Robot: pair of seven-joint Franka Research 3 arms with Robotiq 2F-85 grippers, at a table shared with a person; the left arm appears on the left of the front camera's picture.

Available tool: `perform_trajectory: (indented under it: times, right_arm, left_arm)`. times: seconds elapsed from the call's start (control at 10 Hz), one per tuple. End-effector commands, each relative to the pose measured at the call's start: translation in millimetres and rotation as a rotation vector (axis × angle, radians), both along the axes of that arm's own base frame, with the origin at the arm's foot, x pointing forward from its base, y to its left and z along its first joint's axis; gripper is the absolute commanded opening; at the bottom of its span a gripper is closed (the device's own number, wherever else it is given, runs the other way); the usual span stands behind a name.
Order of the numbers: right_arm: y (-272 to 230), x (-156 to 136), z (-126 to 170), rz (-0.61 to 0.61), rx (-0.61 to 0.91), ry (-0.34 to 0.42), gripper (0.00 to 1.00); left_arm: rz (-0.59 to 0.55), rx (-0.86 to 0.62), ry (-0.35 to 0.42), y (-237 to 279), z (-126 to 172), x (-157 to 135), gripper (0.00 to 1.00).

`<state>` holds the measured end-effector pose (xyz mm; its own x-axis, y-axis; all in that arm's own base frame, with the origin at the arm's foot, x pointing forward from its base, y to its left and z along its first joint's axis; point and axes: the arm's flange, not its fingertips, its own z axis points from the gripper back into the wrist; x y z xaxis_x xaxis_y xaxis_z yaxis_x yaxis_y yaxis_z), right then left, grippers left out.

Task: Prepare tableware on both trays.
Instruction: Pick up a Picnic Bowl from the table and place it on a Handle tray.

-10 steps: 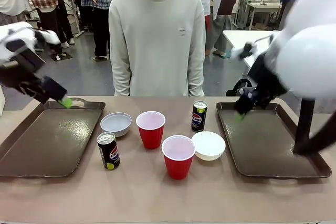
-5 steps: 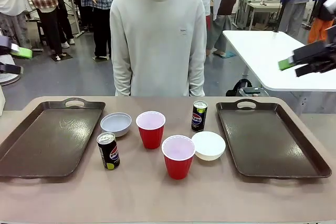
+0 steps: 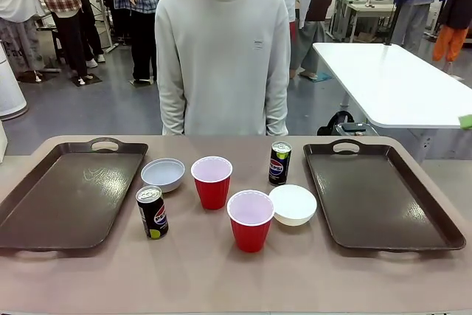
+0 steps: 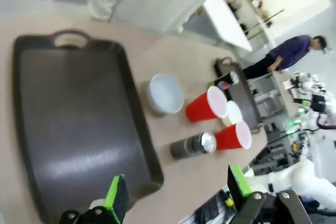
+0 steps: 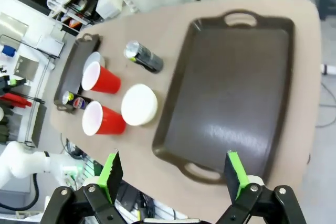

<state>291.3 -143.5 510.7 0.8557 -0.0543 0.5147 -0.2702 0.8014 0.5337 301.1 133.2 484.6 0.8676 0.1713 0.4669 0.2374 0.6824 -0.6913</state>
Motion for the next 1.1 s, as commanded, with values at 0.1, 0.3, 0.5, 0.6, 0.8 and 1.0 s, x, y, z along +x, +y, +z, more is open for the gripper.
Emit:
perform_trajectory:
  times: [0.1, 0.3, 0.5, 0.6, 0.8, 1.0]
  right_arm:
    - [46.1, -84.2, -82.9, 0.01, -0.047, 0.013, 1.0]
    - [49.2, -93.9, -78.3, 0.012, -0.085, 0.027, 1.0]
    - [53.8, -89.5, -77.6, 0.036, -0.09, 0.02, 1.0]
    - [57.1, -85.6, -76.4, 0.027, -0.102, 0.001, 1.0]
    - [-16.4, -37.8, 4.3, 0.019, -0.07, 0.04, 1.0]
    - [-16.4, -37.8, 4.3, 0.019, -0.07, 0.04, 1.0]
  left_arm:
    - [-0.043, 0.077, 0.03, 10.8, -0.9, -20.0, 1.0]
    - [-0.044, 0.113, 0.035, 5.3, 1.0, -24.9, 1.0]
    - [-0.04, 0.109, 0.014, 11.7, -1.6, -26.4, 1.0]
    - [-0.025, 0.084, 0.044, 6.9, 1.2, -19.6, 1.0]
    - [-0.025, 0.084, 0.044, 6.9, 1.2, -19.6, 1.0]
    - [-0.025, 0.084, 0.044, 6.9, 1.2, -19.6, 1.0]
